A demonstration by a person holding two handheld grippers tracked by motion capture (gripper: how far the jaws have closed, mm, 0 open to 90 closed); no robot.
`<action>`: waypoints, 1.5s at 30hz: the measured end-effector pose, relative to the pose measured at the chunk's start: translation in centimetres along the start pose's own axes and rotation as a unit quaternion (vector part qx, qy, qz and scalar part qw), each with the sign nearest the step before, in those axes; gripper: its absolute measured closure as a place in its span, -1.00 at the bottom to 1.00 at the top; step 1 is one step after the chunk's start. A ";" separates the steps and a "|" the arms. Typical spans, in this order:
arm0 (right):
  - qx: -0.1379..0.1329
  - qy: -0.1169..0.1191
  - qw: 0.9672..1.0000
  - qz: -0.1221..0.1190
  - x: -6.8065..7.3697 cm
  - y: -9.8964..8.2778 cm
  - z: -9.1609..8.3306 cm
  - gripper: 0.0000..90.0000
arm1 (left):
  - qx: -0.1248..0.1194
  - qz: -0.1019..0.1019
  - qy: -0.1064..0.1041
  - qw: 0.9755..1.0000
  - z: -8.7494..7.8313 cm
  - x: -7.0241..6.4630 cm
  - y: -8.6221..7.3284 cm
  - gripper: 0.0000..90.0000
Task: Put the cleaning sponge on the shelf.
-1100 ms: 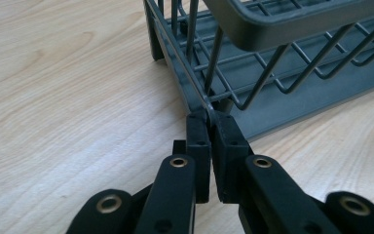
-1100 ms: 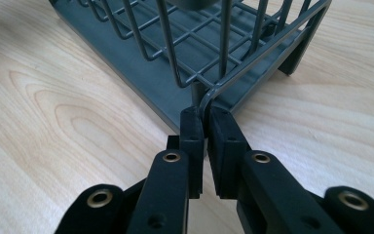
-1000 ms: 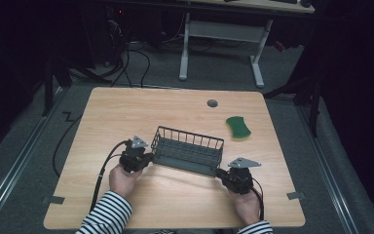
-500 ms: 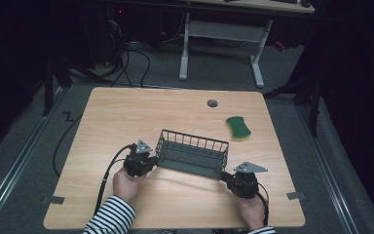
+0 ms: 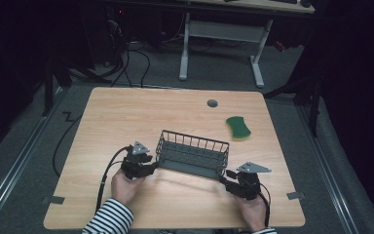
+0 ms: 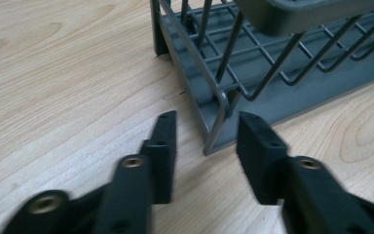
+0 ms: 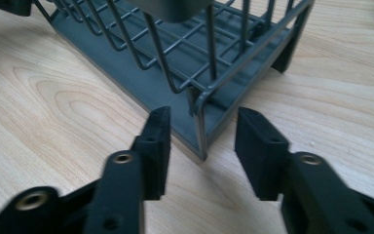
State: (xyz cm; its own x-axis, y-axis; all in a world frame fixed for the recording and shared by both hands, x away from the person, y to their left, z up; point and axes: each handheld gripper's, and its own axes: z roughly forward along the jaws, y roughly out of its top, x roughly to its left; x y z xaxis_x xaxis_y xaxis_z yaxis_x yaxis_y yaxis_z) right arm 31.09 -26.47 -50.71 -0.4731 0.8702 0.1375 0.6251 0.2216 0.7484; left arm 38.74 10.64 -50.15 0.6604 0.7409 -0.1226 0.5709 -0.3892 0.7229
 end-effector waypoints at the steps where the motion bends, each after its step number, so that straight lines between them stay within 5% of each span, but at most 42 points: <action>1: -0.003 -0.002 1.000 0.000 0.0 -0.1 -0.2 0.15 | 0.000 0.000 0.000 1.000 0.0 0.0 0.0 0.14; 10: -0.031 -0.030 0.999 0.000 -1.3 -1.5 -2.8 -0.03 | -0.005 -0.031 0.020 0.999 -1.3 1.8 -2.4 -0.07; 15: -0.044 -0.050 0.997 0.026 -2.8 -1.5 -3.6 -0.10 | -0.002 -0.041 0.051 0.998 -1.6 2.7 -3.4 -0.08; 27: -0.059 -0.071 0.995 0.043 -5.7 0.1 -2.6 -0.14 | 0.006 -0.036 0.099 0.994 -1.3 3.5 -4.4 -0.10; 36: -0.040 -0.089 0.993 0.061 -7.4 2.4 -1.7 -0.19 | -0.023 -0.028 0.112 0.993 -1.1 3.3 -5.3 -0.17; 45: -0.035 -0.098 0.992 0.070 -9.1 4.9 -0.6 -0.25 | -0.021 -0.034 0.113 0.993 -1.1 3.3 -5.2 -0.27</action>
State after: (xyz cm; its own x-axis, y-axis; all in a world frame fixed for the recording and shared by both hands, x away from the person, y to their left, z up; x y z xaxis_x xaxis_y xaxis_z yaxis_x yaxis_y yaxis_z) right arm 38.09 -33.56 -47.85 -0.2501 0.9608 0.1193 0.6289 0.0675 0.7745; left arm 37.43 15.70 -53.60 0.4922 0.8703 -0.0198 0.5863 -0.3146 0.7465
